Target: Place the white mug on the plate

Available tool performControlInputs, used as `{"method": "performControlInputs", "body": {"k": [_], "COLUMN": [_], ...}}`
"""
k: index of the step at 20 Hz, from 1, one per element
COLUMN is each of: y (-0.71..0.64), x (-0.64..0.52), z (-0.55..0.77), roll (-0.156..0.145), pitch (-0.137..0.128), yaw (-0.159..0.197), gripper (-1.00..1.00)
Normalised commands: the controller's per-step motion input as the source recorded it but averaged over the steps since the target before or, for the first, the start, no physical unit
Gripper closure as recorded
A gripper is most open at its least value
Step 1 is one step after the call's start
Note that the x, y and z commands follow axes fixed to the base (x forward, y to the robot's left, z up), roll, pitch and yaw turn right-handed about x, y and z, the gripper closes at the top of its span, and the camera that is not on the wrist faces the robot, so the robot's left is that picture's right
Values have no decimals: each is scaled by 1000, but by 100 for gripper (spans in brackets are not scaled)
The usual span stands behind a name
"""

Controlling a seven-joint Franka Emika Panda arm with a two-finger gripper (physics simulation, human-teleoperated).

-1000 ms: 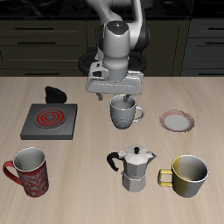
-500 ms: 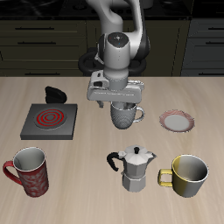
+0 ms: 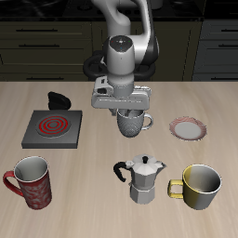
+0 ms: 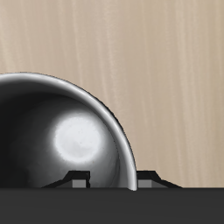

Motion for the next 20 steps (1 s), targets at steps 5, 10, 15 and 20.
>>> {"method": "performControlInputs", "body": {"k": [5, 10, 15, 20], "y": [-42, -49, 174, 383], "x": [25, 90, -16, -187], "z": [10, 83, 264, 365], "roll": [-7, -10, 18, 58], "pitch": [-10, -19, -32, -70], "yaw": [-6, -14, -62, -18], "gripper": [100, 100, 100, 100]}}
